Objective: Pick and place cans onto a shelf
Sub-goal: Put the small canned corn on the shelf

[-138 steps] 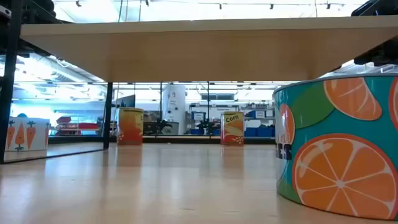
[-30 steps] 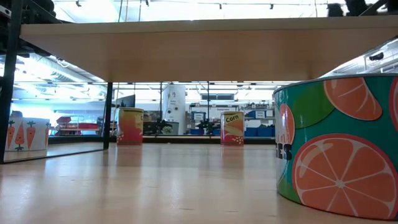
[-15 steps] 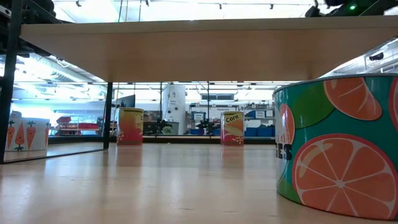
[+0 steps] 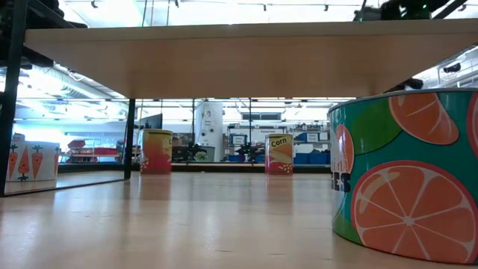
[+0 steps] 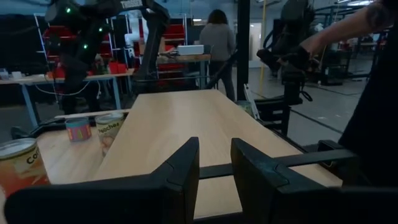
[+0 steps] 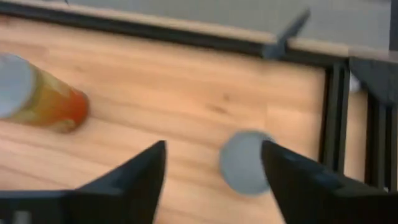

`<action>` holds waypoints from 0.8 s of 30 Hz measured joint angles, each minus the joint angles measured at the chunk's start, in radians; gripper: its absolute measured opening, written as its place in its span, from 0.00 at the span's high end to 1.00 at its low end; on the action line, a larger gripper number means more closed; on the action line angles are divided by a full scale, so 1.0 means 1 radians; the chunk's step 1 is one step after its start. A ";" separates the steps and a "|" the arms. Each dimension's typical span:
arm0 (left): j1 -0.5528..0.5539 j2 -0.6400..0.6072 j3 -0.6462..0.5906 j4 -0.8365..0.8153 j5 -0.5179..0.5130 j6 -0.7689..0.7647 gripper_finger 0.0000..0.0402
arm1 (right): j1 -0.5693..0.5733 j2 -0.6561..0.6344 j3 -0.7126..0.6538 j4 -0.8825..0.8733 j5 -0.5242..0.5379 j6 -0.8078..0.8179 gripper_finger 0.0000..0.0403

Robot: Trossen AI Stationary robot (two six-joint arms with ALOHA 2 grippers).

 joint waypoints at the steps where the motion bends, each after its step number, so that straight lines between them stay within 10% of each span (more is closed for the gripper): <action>1: 0.000 0.000 0.000 0.000 0.000 0.000 0.75 | -0.010 0.010 0.000 -0.018 -0.009 0.014 0.22; 7: 0.000 0.000 0.000 0.000 0.000 0.000 0.75 | -0.055 0.073 -0.028 -0.008 -0.015 0.051 0.02; 24: 0.000 0.000 0.000 0.000 0.001 0.000 0.75 | -0.135 0.366 -0.040 0.096 0.018 0.096 0.01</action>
